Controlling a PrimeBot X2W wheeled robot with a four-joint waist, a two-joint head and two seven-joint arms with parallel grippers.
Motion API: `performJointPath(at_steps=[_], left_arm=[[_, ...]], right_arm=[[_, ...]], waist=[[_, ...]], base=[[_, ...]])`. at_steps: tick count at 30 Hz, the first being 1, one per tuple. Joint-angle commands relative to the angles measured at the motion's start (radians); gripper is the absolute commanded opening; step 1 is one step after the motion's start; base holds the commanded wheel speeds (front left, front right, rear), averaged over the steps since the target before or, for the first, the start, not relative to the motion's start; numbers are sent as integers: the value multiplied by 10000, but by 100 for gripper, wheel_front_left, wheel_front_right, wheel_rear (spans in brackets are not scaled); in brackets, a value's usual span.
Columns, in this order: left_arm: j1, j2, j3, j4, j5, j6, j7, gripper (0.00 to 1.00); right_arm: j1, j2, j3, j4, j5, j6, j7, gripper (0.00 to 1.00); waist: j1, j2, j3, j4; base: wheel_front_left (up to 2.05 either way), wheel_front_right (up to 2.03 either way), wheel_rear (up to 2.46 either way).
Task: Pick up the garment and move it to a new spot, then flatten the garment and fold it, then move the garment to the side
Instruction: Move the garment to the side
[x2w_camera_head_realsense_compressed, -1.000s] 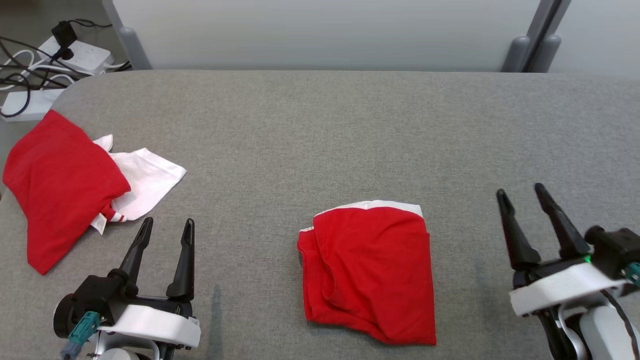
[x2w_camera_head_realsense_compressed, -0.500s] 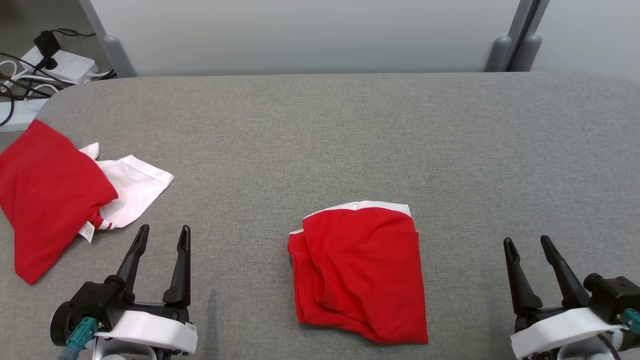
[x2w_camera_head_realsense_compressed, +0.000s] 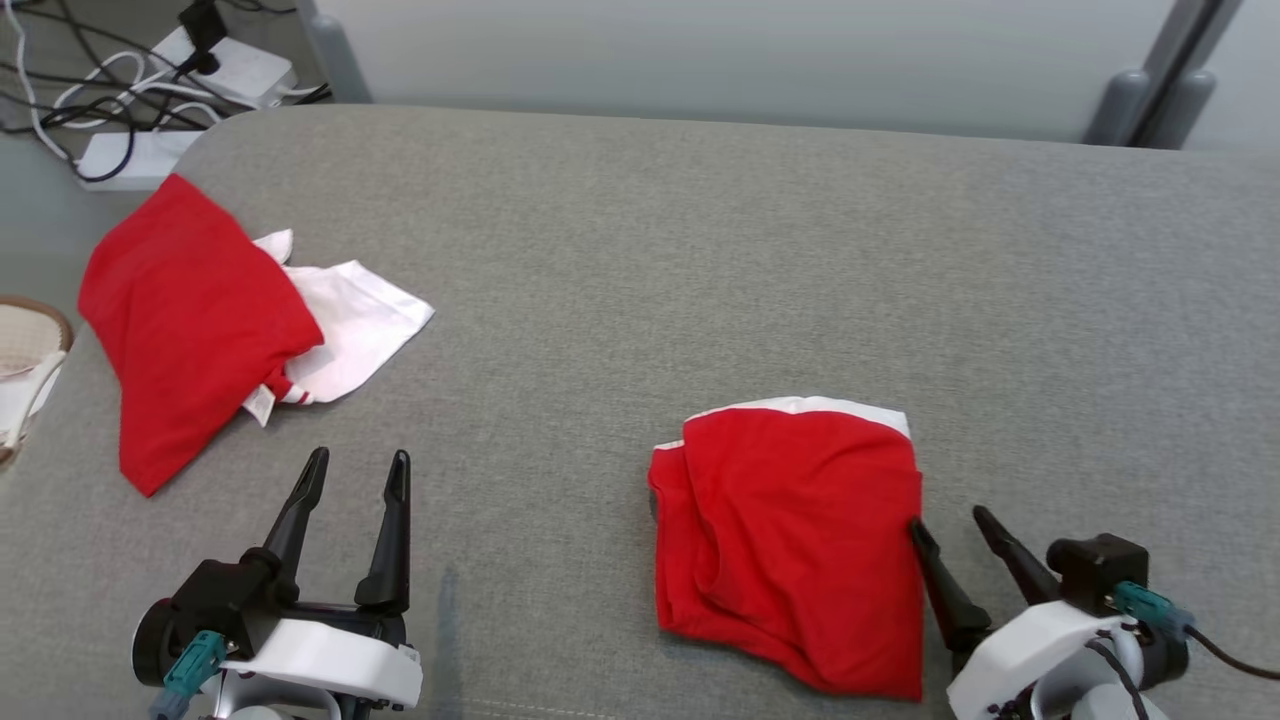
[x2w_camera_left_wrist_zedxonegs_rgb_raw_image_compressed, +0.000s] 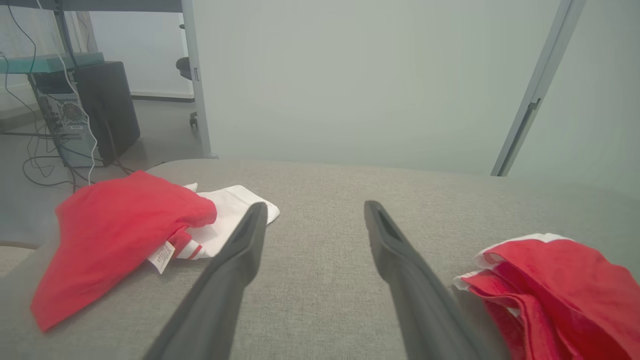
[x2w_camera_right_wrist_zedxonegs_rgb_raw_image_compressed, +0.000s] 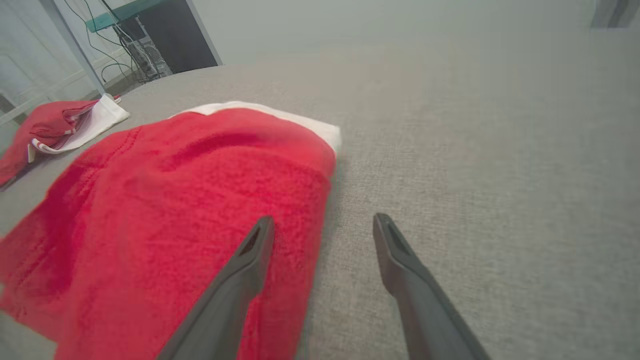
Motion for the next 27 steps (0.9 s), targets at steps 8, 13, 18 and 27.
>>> performJointPath(at_steps=[8,13,18,27], left_arm=[[-529,-5,260,-181,148,6,-103,100],[-513,-34,343,-201,178,17,-103,100],[-493,-49,403,-233,212,-5,-103,100],[-615,43,407,-290,342,-26,-103,100]], right_arm=[[-897,-158,1485,681,1434,14,602,100],[-1114,-333,2037,772,2116,14,677,0],[-1157,-533,2223,801,2382,14,374,0],[-859,-697,2042,778,2493,14,-11,0]], waist=[[0,0,233,490],[0,0,268,443],[0,0,265,59],[0,0,432,-1411]], base=[[0,0,0],[0,0,0],[0,0,0],[0,0,0]])
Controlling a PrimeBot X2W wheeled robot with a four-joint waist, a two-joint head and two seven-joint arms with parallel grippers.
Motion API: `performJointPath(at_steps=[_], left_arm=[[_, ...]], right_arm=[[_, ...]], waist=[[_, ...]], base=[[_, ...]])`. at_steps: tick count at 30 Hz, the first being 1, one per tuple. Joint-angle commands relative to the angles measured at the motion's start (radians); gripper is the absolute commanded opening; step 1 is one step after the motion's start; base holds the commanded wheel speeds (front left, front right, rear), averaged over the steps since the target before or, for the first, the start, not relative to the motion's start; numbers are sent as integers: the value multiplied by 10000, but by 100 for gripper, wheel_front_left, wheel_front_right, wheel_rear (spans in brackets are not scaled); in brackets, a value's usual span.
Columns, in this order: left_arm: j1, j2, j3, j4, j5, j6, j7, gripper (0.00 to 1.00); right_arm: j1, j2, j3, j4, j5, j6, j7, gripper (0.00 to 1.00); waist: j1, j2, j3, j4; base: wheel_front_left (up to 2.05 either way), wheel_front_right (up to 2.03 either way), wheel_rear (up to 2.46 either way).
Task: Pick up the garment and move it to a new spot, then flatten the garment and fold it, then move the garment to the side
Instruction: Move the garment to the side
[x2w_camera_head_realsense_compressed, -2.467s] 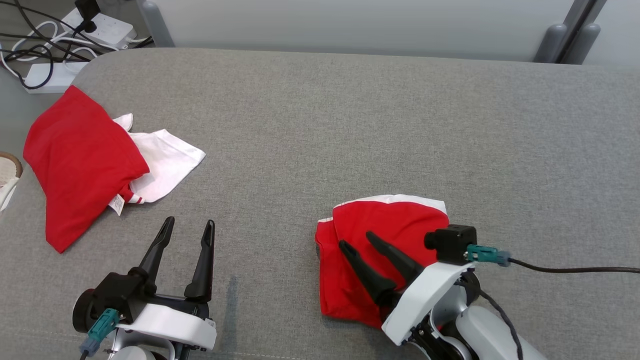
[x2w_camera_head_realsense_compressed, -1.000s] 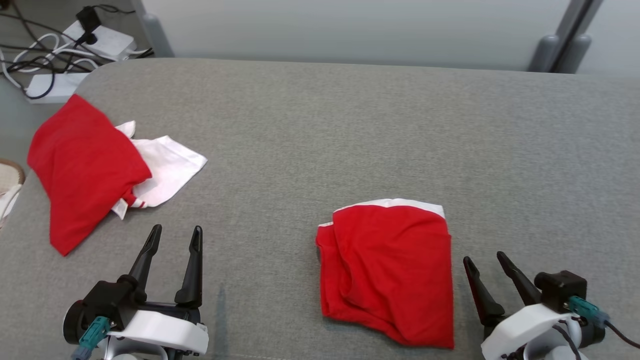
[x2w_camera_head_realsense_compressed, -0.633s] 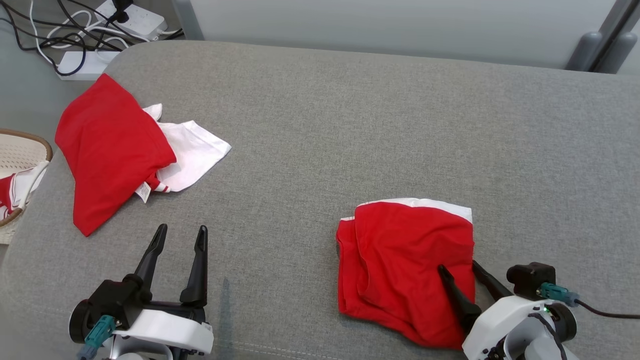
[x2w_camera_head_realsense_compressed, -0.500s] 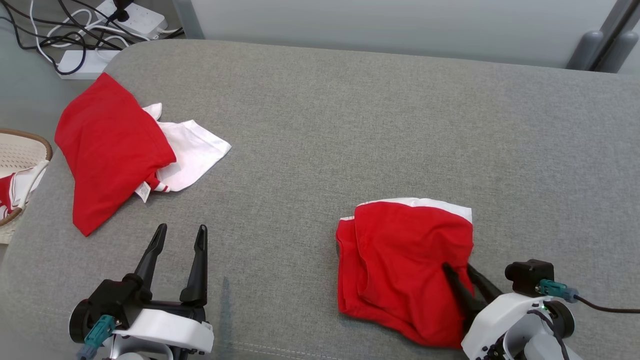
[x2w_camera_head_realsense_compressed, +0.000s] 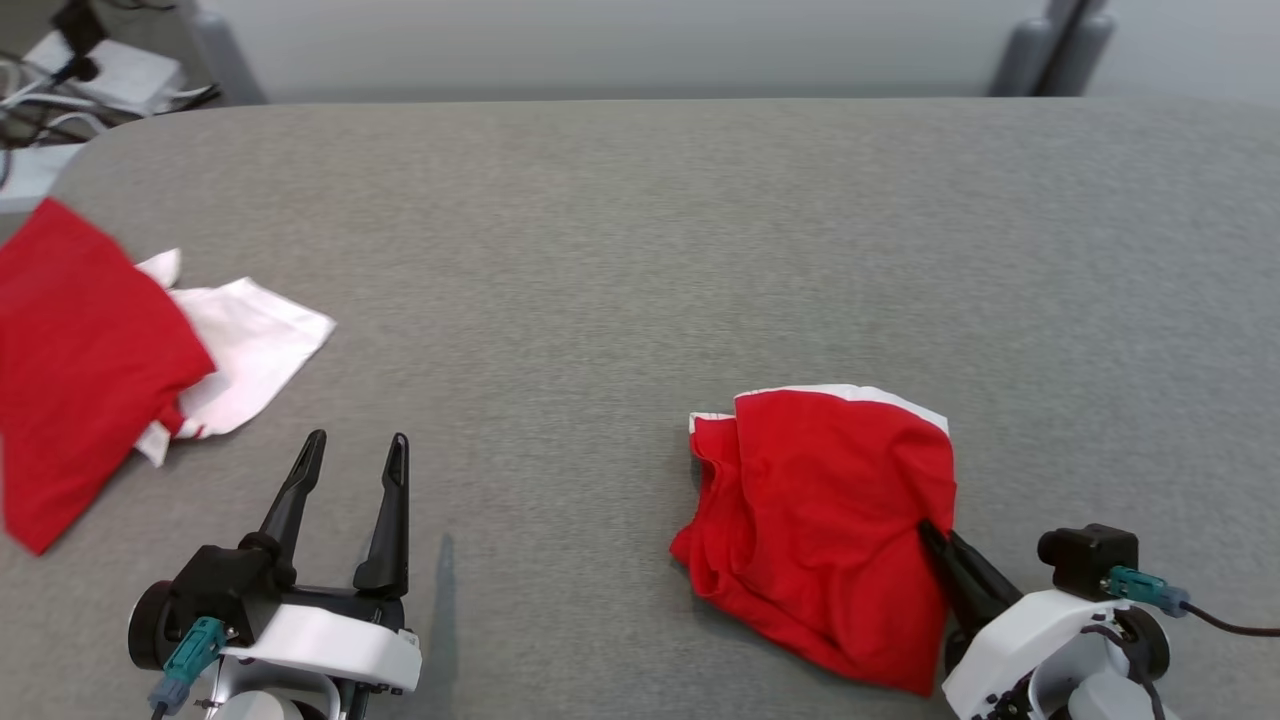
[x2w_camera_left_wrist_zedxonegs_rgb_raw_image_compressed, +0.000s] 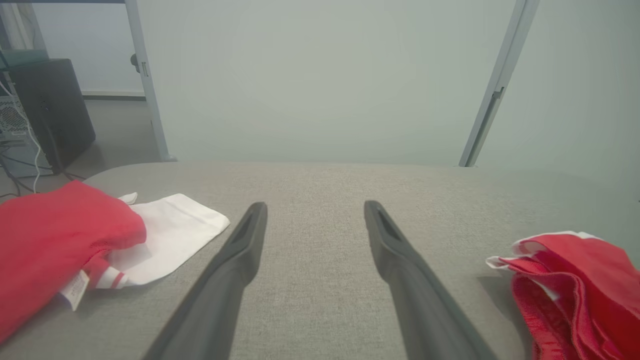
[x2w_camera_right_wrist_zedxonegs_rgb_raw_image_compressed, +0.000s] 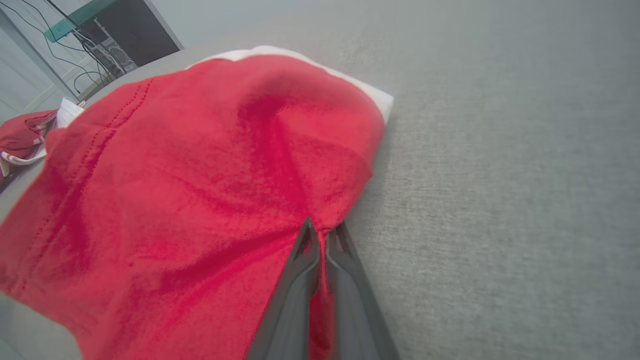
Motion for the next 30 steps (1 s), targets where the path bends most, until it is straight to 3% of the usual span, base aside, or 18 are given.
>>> performJointPath(at_steps=[1,9,15,21,30], left_arm=[[-445,180,285,-263,96,-11,-103,100],[-789,445,179,-342,213,-30,56,100],[-1050,633,110,-498,276,-36,239,100],[-1292,675,-25,-574,285,-55,326,100],[-2002,686,-315,-425,333,-165,299,100]], right_arm=[[141,-179,-30,-191,67,14,-221,0],[291,-189,-714,-358,-97,14,-340,0],[87,-121,-1016,-465,-215,14,-354,0],[-929,-219,-784,-546,-446,14,-356,0],[-4377,-988,1088,-228,-508,14,-301,0]], waist=[[0,0,126,-714],[0,0,535,-2462],[0,0,820,-3237],[0,0,1131,-3270],[0,0,1721,-2632]], base=[[0,0,0],[0,0,0],[0,0,0],[0,0,0],[0,0,0]])
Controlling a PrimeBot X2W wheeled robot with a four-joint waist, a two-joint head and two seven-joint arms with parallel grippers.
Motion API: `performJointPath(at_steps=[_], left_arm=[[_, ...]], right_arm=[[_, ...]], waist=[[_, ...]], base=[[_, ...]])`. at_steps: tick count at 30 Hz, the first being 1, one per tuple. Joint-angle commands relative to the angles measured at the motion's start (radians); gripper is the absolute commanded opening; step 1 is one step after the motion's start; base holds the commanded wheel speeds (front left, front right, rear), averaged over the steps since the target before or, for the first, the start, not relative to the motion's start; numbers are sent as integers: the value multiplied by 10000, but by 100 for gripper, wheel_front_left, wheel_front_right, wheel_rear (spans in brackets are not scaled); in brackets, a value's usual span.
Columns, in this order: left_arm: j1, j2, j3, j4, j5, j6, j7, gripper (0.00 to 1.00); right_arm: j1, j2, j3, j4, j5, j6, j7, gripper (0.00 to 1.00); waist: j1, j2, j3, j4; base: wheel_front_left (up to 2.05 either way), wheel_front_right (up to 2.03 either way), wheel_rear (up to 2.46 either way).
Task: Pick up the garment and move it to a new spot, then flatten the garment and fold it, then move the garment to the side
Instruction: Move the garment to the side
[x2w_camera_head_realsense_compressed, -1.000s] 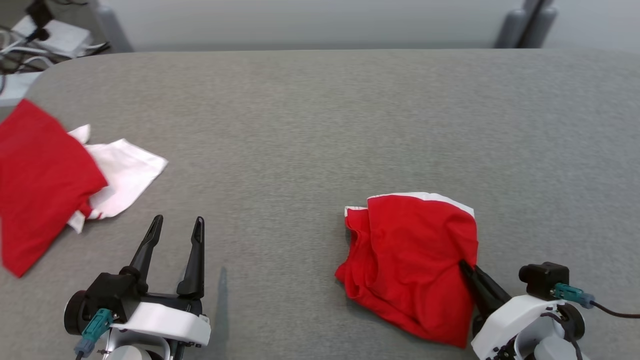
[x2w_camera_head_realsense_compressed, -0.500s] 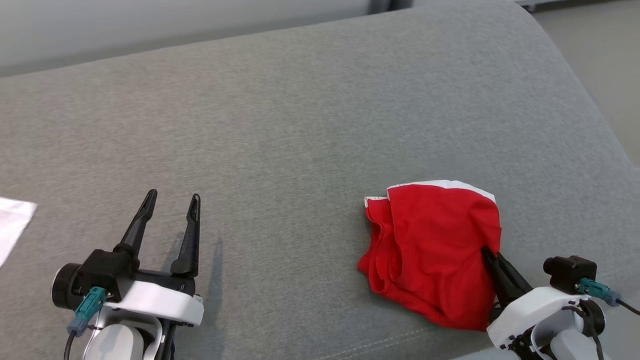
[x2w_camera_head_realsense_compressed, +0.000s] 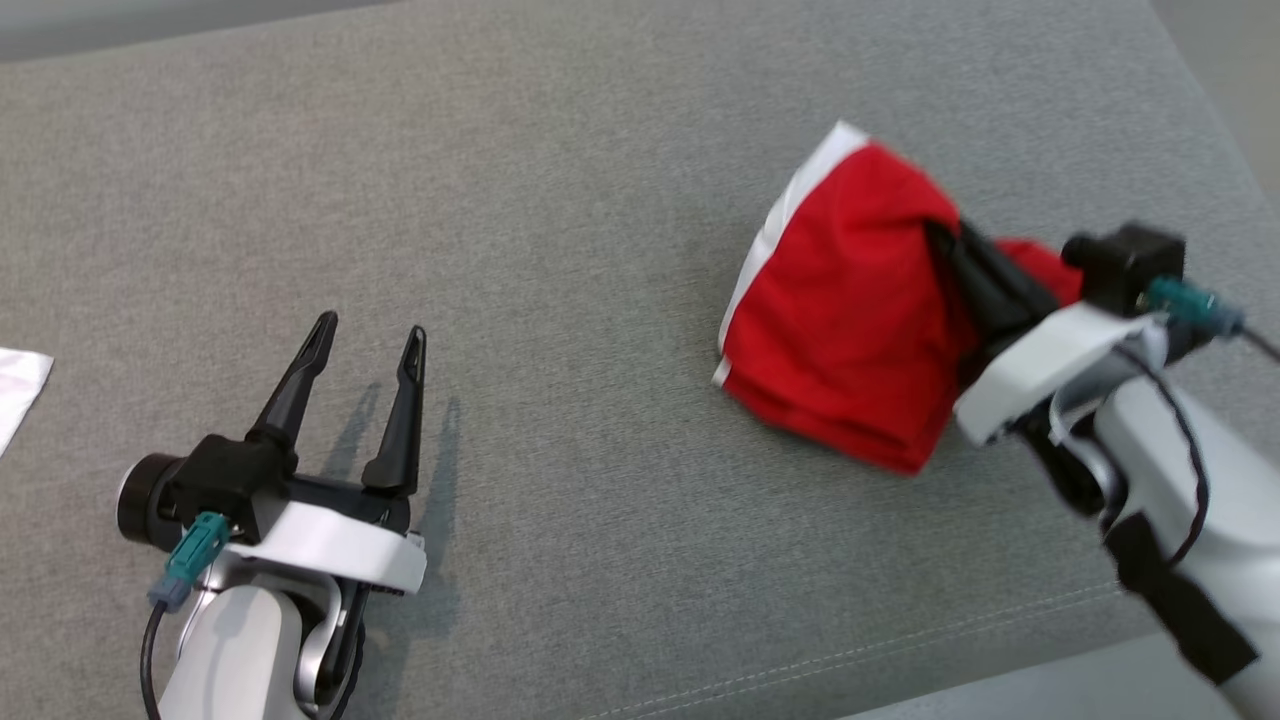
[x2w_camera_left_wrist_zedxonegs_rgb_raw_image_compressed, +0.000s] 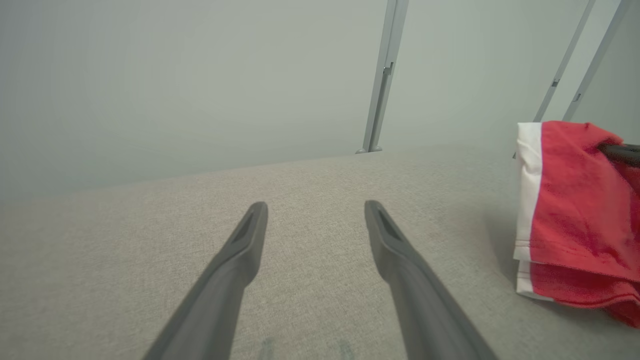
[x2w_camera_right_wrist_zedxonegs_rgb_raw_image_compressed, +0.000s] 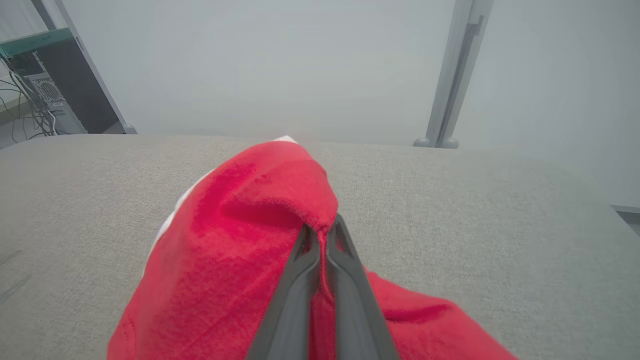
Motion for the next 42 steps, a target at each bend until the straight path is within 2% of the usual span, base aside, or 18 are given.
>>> performJointPath(at_steps=[1,7,14,25,26,27,28,32,35,38,42], left_arm=[[-506,161,236,-197,94,-75,-85,100],[-934,69,65,-132,150,-67,-173,100],[-1291,308,-42,-150,307,-84,-83,100],[-1836,512,-332,-403,489,-139,234,100],[-1881,515,-366,-424,496,-147,246,100],[-1924,522,-396,-442,498,-157,255,100],[-1958,533,-416,-455,495,-167,263,100],[-2073,551,-492,-463,490,-178,259,100],[-2066,566,-450,-471,444,-129,184,100],[-1953,595,-377,-448,382,-64,104,100],[-1710,697,-154,-422,277,95,16,100]], right_arm=[[-548,-355,299,104,121,12,-74,0],[-1551,-1227,840,1277,707,12,-65,0],[-1610,-2132,966,2438,1388,12,-120,0],[-2205,-2436,809,3140,1434,12,-146,0],[-2270,-2447,746,3215,1402,12,-146,21],[-2355,-2460,677,3332,1356,12,-146,64],[-2449,-2474,596,3499,1290,12,-147,100],[-2804,-2452,131,4553,1030,12,-147,100],[-2995,-2493,-456,4872,728,12,-148,100],[-2918,-2543,-1135,4604,395,12,-148,100],[-2470,-2482,-2230,3207,-366,12,-148,100]], waist=[[0,0,237,233],[0,0,565,364],[0,0,1082,-63],[0,0,1810,-319],[0,0,1869,-288],[0,0,1926,-257],[0,0,1972,-232],[0,0,2125,-65],[0,0,2103,6],[0,0,1924,39],[0,0,1529,20]], base=[[0,0,0],[0,0,0],[0,0,0],[0,0,0],[0,0,0],[0,0,0],[0,0,0],[0,0,0],[0,0,0],[0,0,0],[0,0,0]])
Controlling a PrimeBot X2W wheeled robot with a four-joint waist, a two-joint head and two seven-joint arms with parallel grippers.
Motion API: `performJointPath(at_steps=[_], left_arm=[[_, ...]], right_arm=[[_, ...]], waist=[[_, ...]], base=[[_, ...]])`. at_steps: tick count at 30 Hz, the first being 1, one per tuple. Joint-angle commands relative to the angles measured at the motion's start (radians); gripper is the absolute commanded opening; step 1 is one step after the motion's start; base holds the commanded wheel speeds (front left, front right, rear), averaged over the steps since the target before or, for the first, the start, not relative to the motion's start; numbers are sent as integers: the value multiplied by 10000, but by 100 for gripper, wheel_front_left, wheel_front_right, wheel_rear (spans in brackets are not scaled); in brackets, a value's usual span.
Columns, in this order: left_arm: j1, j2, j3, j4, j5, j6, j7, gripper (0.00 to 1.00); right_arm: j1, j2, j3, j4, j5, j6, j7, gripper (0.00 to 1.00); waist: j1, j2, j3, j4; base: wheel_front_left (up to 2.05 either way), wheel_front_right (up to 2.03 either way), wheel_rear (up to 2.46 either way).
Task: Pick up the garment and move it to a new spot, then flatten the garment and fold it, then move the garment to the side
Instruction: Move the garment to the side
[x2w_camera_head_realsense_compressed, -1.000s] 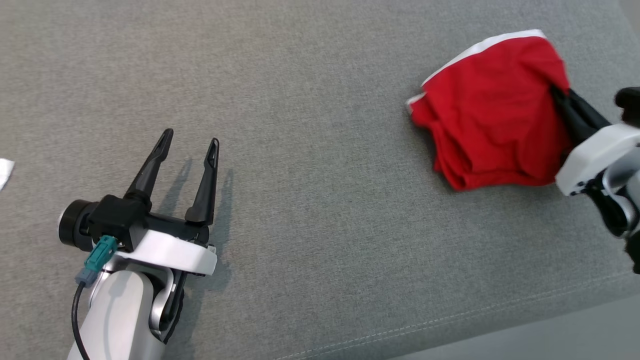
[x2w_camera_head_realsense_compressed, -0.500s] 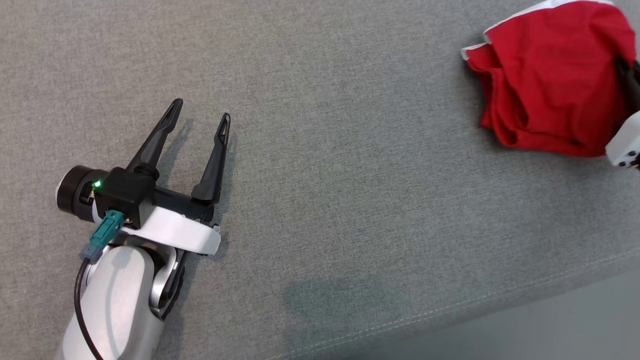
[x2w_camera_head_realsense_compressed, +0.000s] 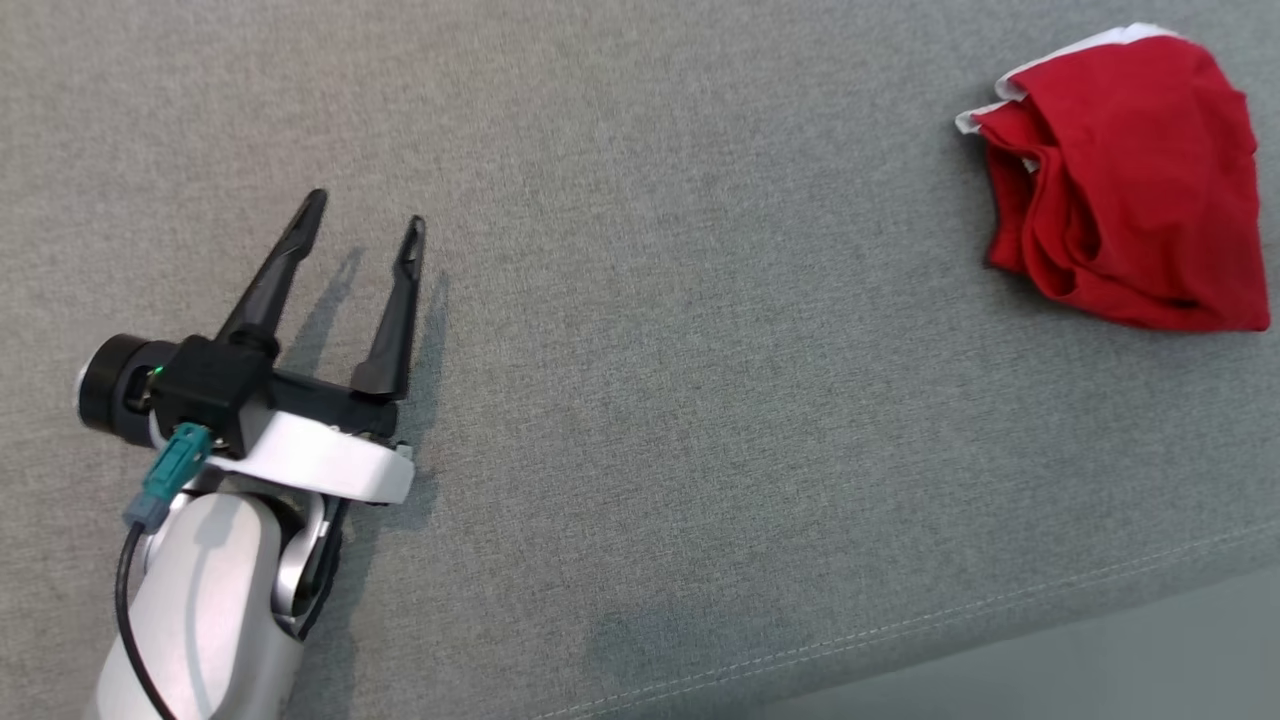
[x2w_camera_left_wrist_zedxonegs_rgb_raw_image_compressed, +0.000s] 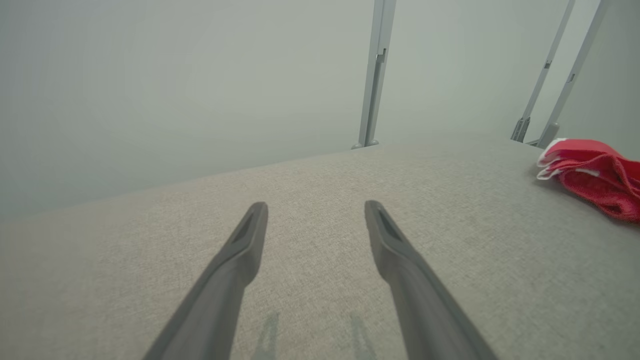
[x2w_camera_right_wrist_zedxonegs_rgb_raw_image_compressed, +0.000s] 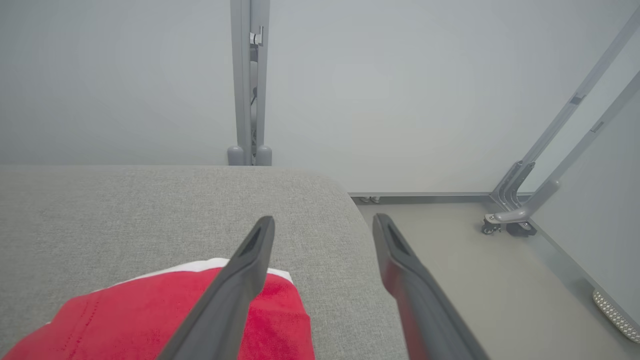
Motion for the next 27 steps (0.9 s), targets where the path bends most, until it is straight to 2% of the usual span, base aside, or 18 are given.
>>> performJointPath(at_steps=[1,7,11,15,21,27], left_arm=[[57,272,418,-247,-89,114,-88,100],[514,361,797,-345,-329,386,-148,100],[890,410,1046,-454,-511,565,-126,100],[1341,474,1363,-520,-707,790,-67,100],[2269,508,1954,-686,-1118,1168,67,100],[3127,510,2166,-1017,-1198,1453,232,100]], right_arm=[[689,-167,-195,-628,-352,12,-133,100],[2428,539,-1643,-3419,-1571,12,-133,100],[3632,1189,-2081,-5133,-2170,12,-133,100],[4689,1795,-2205,-6297,-2549,12,-133,100],[6351,2557,-2622,-7181,-3161,12,-133,100],[7431,3097,-2839,-7386,-3537,12,-127,100]], waist=[[0,0,-271,-5],[0,0,-1106,144],[0,0,-1607,384],[0,0,-2145,684],[0,0,-2944,1311],[0,0,-3412,1680]], base=[[0,0,0],[0,0,0],[0,0,0],[0,0,0],[0,0,0],[0,0,0]])
